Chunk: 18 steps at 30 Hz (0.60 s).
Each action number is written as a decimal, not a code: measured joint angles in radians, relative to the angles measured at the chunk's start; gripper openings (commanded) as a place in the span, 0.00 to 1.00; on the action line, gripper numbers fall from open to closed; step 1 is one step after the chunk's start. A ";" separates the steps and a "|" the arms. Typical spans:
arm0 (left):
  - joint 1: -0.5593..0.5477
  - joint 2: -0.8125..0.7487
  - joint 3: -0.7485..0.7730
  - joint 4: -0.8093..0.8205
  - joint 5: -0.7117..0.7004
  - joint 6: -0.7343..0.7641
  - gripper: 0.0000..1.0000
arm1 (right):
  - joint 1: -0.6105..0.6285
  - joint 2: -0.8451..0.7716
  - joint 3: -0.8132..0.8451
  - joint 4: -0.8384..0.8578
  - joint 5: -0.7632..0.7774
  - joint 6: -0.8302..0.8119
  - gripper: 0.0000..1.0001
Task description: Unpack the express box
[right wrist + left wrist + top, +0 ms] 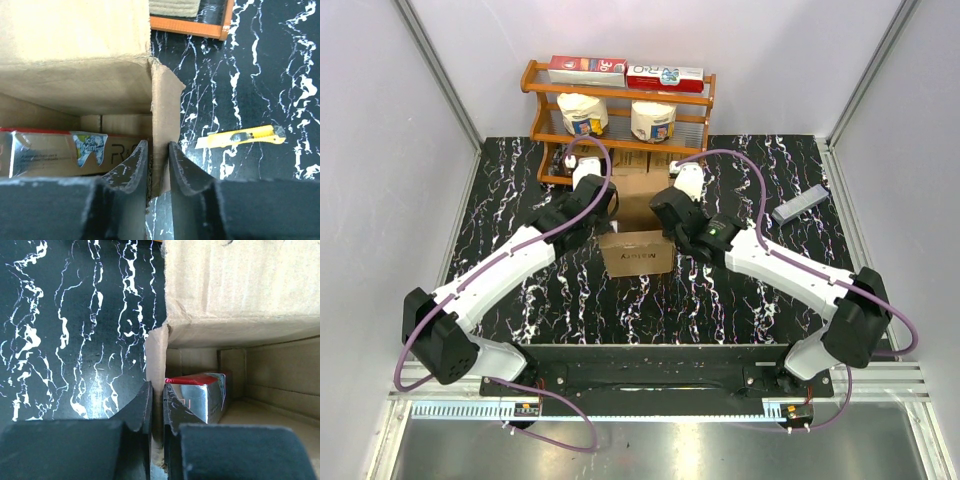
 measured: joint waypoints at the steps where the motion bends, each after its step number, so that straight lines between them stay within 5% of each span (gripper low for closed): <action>1: 0.000 0.000 0.000 0.001 0.000 0.010 0.00 | 0.000 -0.003 0.002 -0.005 -0.014 -0.001 0.44; 8: 0.002 0.000 0.006 0.026 0.005 0.125 0.00 | 0.005 -0.106 0.014 -0.053 -0.121 -0.035 0.56; 18: 0.000 -0.072 -0.027 0.222 0.059 0.440 0.00 | 0.009 -0.417 0.038 -0.011 -0.228 -0.166 0.54</action>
